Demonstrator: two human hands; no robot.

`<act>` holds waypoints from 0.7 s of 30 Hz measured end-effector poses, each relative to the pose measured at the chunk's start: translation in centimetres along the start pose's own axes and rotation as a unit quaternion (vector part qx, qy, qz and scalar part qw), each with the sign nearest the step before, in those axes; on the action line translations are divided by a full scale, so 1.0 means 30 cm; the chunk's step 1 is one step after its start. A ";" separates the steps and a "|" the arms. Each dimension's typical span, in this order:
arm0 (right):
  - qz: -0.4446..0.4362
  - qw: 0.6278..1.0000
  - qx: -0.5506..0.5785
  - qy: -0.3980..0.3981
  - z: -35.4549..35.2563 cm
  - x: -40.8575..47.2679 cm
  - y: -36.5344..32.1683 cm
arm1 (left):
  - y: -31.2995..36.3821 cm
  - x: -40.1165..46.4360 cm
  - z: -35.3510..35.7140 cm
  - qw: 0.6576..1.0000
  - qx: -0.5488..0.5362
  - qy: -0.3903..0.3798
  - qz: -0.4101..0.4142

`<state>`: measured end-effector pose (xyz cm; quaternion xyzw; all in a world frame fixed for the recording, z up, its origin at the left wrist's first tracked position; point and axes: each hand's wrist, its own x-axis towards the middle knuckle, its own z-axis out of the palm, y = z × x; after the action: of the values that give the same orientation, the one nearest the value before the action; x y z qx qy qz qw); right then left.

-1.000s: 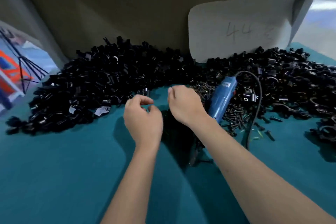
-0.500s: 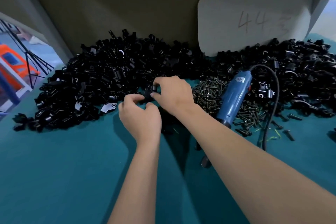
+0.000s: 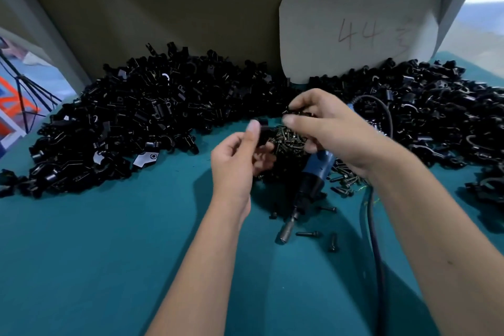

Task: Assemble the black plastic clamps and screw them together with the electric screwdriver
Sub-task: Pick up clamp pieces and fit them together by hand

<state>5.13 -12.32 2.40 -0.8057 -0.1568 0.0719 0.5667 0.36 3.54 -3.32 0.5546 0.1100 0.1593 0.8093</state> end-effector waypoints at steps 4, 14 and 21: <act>-0.009 0.998 0.053 -0.040 -0.072 -0.013 0.044 | -0.005 -0.011 0.013 0.998 0.022 -0.022 -0.063; -0.133 0.986 0.088 0.040 -0.080 -0.013 0.118 | -0.005 -0.011 0.010 0.988 -0.085 -0.074 -0.109; -0.177 0.980 0.094 0.021 -0.069 -0.011 0.130 | 0.001 -0.018 -0.009 0.981 -0.129 -0.121 -0.083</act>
<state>6.11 -15.48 -0.54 -0.7099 -0.2775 -0.0315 0.6465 -0.24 3.58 -3.40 0.4500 0.0354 0.0357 0.8916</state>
